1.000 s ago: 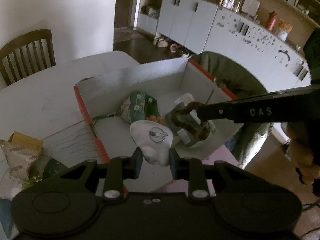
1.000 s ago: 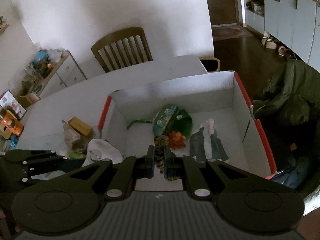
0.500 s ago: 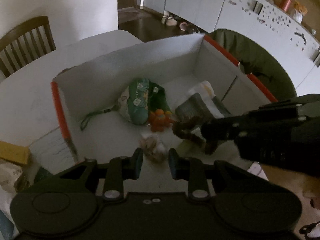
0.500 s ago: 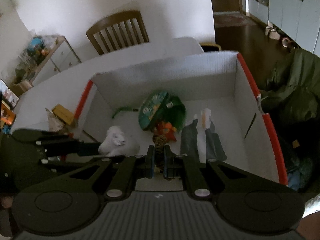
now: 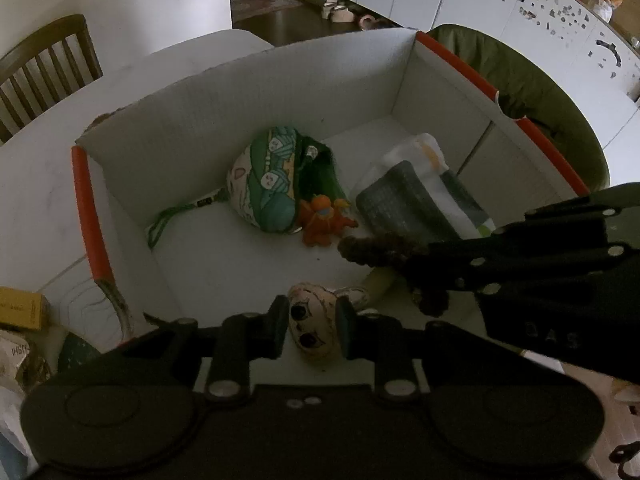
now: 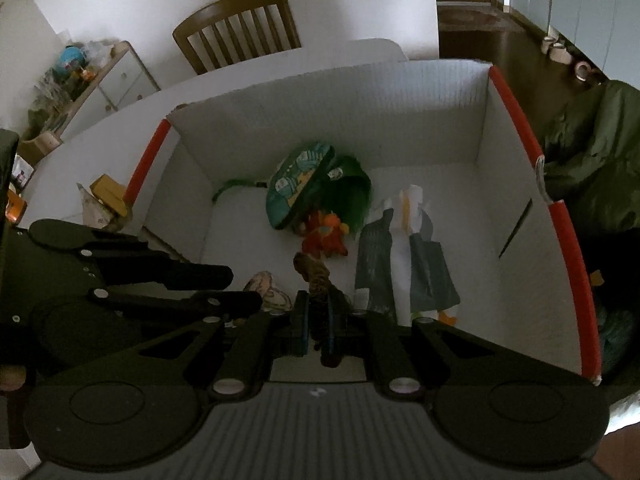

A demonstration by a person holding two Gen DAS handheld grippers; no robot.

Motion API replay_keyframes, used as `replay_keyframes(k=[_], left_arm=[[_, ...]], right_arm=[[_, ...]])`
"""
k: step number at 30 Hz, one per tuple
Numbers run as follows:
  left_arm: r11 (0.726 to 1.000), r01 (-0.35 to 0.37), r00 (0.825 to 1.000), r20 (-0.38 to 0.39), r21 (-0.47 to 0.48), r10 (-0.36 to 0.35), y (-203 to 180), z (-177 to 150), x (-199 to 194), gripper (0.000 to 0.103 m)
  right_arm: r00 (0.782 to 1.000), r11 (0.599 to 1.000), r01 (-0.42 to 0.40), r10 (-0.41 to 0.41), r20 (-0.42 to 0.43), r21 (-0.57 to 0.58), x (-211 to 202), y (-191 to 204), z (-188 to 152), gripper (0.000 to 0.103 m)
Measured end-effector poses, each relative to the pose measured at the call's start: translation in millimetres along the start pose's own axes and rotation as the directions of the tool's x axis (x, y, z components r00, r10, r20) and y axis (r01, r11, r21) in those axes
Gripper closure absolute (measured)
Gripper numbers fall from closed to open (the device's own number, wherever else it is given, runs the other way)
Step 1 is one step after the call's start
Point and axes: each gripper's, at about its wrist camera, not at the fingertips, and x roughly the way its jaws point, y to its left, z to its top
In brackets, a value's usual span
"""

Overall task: Organize objects
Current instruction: 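Lower and open the left tool to drop the doll while the right tool releases the bracelet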

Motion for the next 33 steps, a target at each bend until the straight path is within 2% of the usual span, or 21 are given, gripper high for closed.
replay_keyframes(k=[10, 23, 26, 29, 33], left_arm=[[1.0, 0.006, 1.0, 0.026, 0.007, -0.006, 0, -3, -8, 0.07], [0.998, 0.052, 0.991, 0.124, -0.02, -0.049, 8, -19, -55, 0.064], [0.998, 0.058, 0.987, 0.151, -0.024, -0.054, 11, -23, -68, 0.061], [0.998, 0.062, 0.981, 0.187, -0.024, -0.056, 14, -27, -82, 0.054], [0.999, 0.044, 0.973, 0.227, -0.017, -0.039, 18, -34, -99, 0.054]], right_arm=[[0.999, 0.999, -0.045, 0.044, 0.013, 0.029, -17, -9, -5, 0.094], [0.991, 0.996, -0.085, 0.083, 0.101, 0.021, -65, 1, -11, 0.093], [0.989, 0.996, -0.085, 0.083, 0.126, 0.012, -75, 9, -13, 0.089], [0.985, 0.997, -0.081, 0.079, 0.151, 0.008, -83, 16, -16, 0.081], [0.981, 0.997, -0.079, 0.075, 0.182, 0.019, -92, 25, -20, 0.063]])
